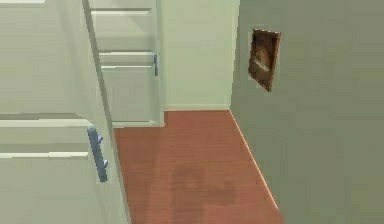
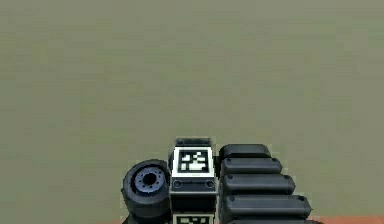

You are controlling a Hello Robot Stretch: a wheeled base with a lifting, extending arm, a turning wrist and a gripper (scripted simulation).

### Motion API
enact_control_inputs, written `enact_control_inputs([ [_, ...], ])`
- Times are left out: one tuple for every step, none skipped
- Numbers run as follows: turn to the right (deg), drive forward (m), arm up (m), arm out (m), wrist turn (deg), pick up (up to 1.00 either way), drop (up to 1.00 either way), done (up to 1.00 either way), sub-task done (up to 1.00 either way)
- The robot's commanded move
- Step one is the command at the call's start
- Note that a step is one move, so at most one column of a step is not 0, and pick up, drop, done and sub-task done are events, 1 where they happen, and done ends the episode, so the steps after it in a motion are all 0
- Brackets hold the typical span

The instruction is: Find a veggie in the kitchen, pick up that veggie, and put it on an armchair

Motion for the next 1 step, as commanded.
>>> enact_control_inputs([
  [0.0, 0.55, 0.0, 0.0, 0.0, 0.0, 0.0, 0.0, 0.0],
])
